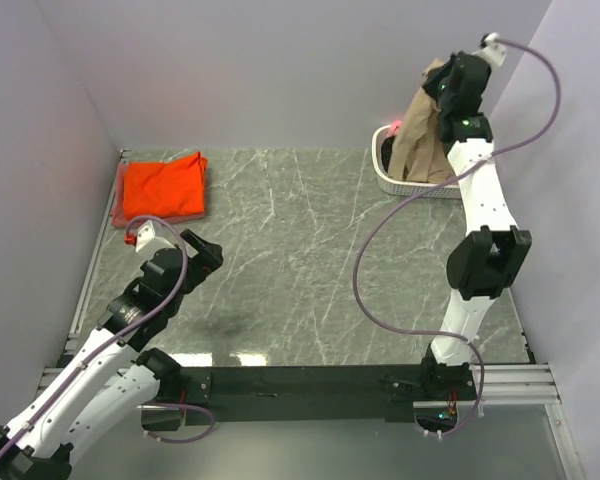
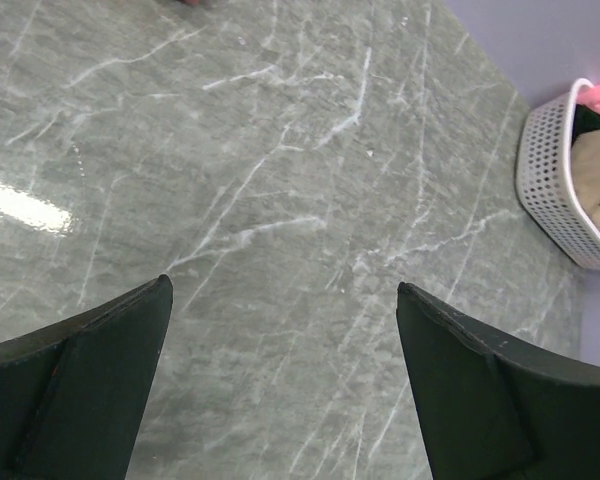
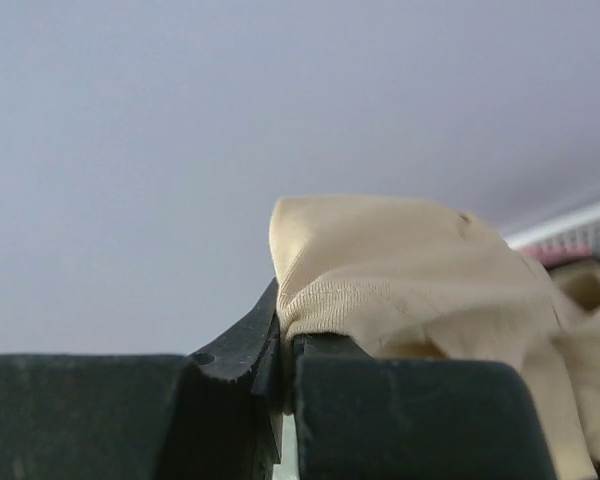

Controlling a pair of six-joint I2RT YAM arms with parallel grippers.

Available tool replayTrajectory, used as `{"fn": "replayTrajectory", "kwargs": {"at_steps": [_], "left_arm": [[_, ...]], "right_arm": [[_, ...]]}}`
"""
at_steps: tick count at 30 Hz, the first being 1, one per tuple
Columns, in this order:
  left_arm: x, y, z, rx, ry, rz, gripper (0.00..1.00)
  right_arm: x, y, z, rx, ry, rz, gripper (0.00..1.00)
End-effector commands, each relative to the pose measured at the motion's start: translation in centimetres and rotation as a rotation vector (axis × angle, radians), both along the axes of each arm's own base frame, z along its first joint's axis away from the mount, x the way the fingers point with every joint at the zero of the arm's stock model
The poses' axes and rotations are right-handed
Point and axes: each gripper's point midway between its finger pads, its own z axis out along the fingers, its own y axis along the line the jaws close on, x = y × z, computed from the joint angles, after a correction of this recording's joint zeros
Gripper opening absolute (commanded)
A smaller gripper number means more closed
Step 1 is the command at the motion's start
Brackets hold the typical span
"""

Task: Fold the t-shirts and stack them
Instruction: Grab the tshirt from the pile

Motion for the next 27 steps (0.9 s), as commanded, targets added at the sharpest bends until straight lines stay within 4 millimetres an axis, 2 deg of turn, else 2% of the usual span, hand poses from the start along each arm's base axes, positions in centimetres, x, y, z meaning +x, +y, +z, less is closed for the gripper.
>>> {"fn": "replayTrajectory", "kwargs": {"at_steps": [1, 4, 5, 6, 7, 8, 11, 12, 13, 15, 16, 17, 20, 22, 23, 24, 26, 27], "left_arm": [[0.0, -1.0, 1.9, -0.051, -0.065, -0.054, 0.99], [-0.3, -0.9, 2.6, -0.066, -0.083, -0.053, 0.99], [-0.4, -0.7, 2.7, -0.072, -0.085, -0.044, 0.99], [-0.5, -0.6, 2.9, -0.074, -0.091, -0.041, 0.99], [-0.6, -0.4, 2.9, -0.072, -0.091, -0.039, 0.99], [-0.7, -0.3, 3.1, -0.074, -0.095, -0.031, 0.99], [-1.0, 0.0, 3.6, -0.084, -0.105, -0.022, 0.99], [-1.1, 0.1, 4.0, -0.090, -0.116, -0.019, 0.99], [-1.2, 0.3, 4.2, -0.093, -0.118, -0.015, 0.99], [-1.4, 0.9, 4.2, -0.097, -0.112, 0.017, 0.99], [-1.5, 1.1, 4.3, -0.099, -0.113, 0.028, 0.99], [-1.9, 1.6, 3.9, -0.095, -0.091, 0.050, 0.99], [-2.3, 3.1, 4.3, -0.125, -0.088, 0.148, 0.99], [-2.7, 4.1, 4.1, -0.116, -0.071, 0.195, 0.99], [-2.9, 4.3, 4.8, -0.126, -0.078, 0.201, 0.99], [-3.4, 4.8, 4.5, -0.108, -0.054, 0.218, 0.99], [-3.8, 5.4, 5.0, -0.128, -0.049, 0.255, 0.99], [-4.3, 6.1, 4.5, -0.105, -0.024, 0.277, 0.99]], "right_arm": [[-3.9, 0.1, 9.0, -0.056, -0.149, 0.033, 0.00], [-6.7, 1.4, 13.3, -0.048, -0.226, 0.098, 0.00], [-8.6, 1.7, 15.9, -0.050, -0.280, 0.107, 0.00], [-9.6, 1.7, 17.0, -0.044, -0.300, 0.096, 0.00], [-10.6, 2.5, 18.1, -0.041, -0.319, 0.108, 0.00], [-12.6, 2.9, 20.2, -0.045, -0.358, 0.112, 0.00], [-16.7, 5.4, 23.8, -0.067, -0.434, 0.171, 0.00], [-17.6, 6.1, 24.6, -0.080, -0.452, 0.185, 0.00], [-19.4, 7.7, 25.8, -0.078, -0.484, 0.228, 0.00], [-21.4, 9.1, 27.2, -0.079, -0.528, 0.266, 0.00], [-23.1, 10.3, 28.2, -0.076, -0.566, 0.317, 0.00], [-23.7, 11.9, 28.5, -0.063, -0.594, 0.368, 0.00], [-26.0, 15.4, 29.2, 0.004, -0.625, 0.543, 0.00], [-26.7, 17.2, 29.3, 0.036, -0.632, 0.631, 0.00], [-28.0, 19.2, 29.6, 0.063, -0.647, 0.733, 0.00], [-28.6, 20.2, 29.7, 0.070, -0.653, 0.777, 0.00], [-30.2, 23.1, 30.1, 0.076, -0.666, 0.898, 0.00], [-30.3, 24.2, 29.8, 0.077, -0.662, 0.941, 0.00]]}}
